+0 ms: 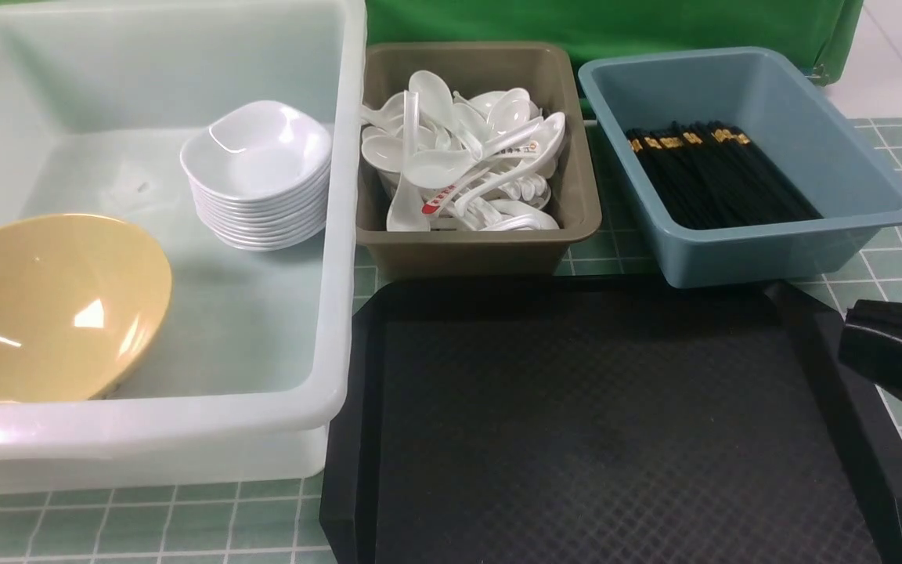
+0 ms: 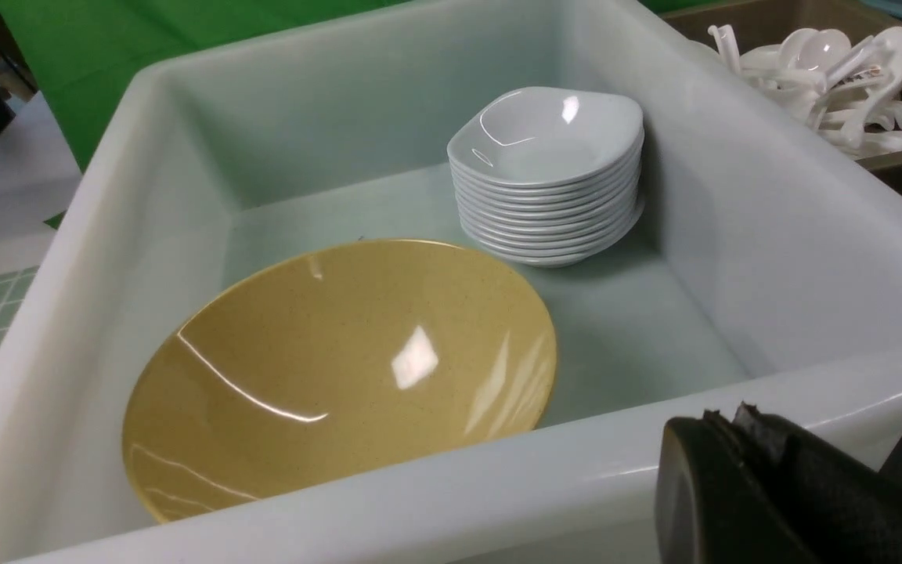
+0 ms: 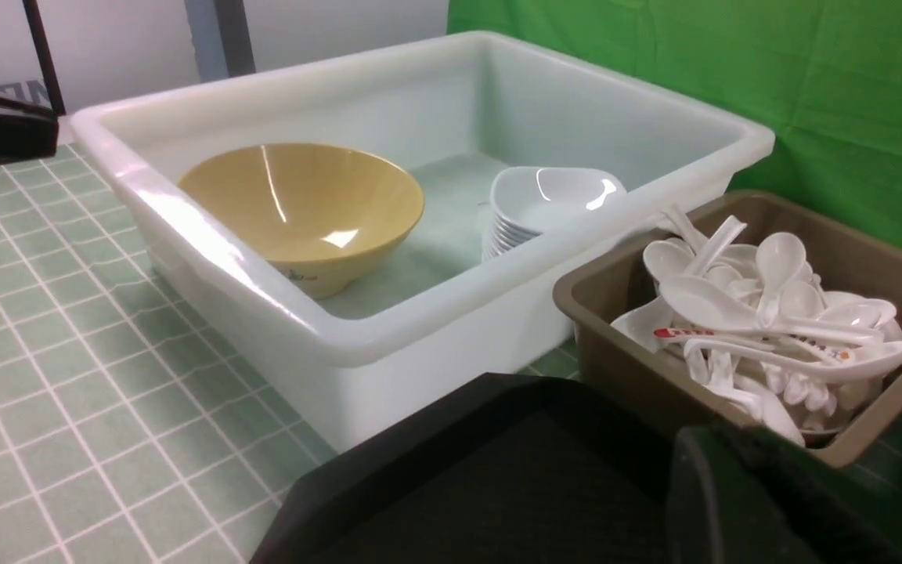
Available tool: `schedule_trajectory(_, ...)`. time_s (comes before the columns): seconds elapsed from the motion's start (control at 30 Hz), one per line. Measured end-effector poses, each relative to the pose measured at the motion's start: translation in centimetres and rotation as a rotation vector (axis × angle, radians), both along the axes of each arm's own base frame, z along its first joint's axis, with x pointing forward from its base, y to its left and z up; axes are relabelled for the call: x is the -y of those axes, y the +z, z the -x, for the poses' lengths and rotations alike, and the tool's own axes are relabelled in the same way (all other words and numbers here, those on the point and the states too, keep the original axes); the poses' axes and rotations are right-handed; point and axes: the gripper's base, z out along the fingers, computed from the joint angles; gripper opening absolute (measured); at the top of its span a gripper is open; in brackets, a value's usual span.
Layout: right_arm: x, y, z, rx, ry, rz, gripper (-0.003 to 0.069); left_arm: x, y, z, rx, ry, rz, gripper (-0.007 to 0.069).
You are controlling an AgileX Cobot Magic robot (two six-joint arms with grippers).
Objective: On blue table put chopsticks spoon bowls plates into blue grey white boxes.
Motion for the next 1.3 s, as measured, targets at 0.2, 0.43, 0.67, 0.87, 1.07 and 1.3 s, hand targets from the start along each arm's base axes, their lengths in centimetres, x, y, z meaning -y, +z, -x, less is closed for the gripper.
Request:
schedule_trajectory(0.2, 0.0, -0.1, 0.0, 0.000, 0.000, 0.001, 0.0048, 0.0, 0.0, 0.0, 0.000, 0.000, 0.000, -0.0006)
schedule_trajectory(0.43, 2.0, -2.7, 0.1, 0.040, -0.143, 0.002, 0.0048, 0.0, 0.0, 0.0, 0.000, 0.000, 0.000, -0.0006)
schedule_trajectory(0.67, 6.6, -9.8, 0.9, 0.034, -0.594, -0.071, 0.0048, 0.0, 0.0, 0.0, 0.000, 0.000, 0.002, -0.0006)
schedule_trajectory(0.87, 8.1, -15.2, 2.2, 0.021, -0.798, -0.090, 0.0048, 0.0, 0.0, 0.0, 0.000, 0.000, 0.002, -0.0006)
schedule_trajectory(1.07, 8.3, -16.8, 2.7, -0.029, -0.831, -0.117, 0.0048, 0.0, 0.0, 0.0, 0.000, 0.000, 0.002, -0.0006)
schedule_trajectory(1.3, 8.4, -17.4, 2.8, -0.091, -0.841, -0.091, 0.0050, 0.0, 0.0, 0.0, 0.000, 0.000, 0.002, -0.0006)
